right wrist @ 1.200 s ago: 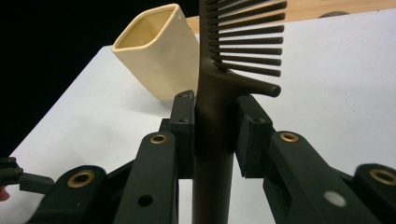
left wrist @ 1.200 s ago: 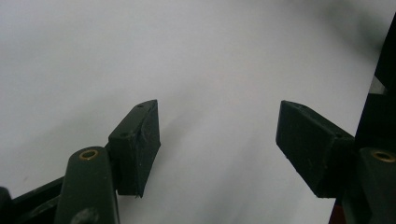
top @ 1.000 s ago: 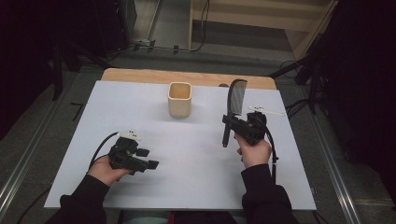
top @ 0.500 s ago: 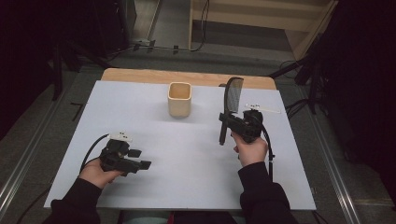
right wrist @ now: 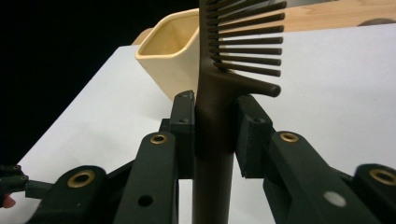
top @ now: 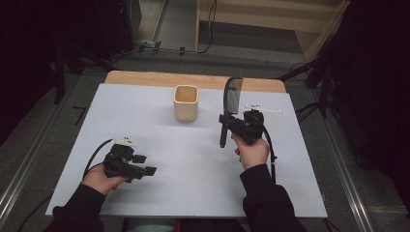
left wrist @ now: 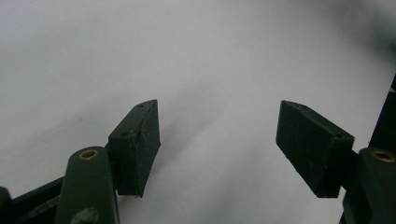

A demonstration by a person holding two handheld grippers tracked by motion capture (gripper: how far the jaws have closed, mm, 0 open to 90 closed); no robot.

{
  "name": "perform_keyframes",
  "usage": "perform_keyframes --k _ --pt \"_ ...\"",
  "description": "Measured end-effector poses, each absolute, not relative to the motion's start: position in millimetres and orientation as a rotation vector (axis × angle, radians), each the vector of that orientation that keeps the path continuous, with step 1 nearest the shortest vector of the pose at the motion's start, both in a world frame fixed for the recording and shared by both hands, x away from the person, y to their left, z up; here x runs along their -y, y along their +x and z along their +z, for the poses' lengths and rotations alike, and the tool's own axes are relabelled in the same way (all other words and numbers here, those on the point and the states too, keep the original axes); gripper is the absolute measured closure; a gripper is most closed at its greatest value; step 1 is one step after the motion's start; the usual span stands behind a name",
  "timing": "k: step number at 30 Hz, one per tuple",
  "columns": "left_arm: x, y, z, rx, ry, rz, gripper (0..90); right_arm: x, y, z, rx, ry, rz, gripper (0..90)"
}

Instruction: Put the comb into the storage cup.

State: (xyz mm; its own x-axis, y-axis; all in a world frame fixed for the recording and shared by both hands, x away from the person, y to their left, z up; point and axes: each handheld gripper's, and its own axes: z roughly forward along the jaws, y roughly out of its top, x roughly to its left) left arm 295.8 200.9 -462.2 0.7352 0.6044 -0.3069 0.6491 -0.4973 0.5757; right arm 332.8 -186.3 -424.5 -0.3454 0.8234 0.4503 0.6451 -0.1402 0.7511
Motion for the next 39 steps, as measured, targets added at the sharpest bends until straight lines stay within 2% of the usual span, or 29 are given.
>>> perform_keyframes --k 39 --pt "-204 297 -462 -0.949 2.236 -0.080 31.0 153 364 -408 -1.962 1.655 1.513 70.1"
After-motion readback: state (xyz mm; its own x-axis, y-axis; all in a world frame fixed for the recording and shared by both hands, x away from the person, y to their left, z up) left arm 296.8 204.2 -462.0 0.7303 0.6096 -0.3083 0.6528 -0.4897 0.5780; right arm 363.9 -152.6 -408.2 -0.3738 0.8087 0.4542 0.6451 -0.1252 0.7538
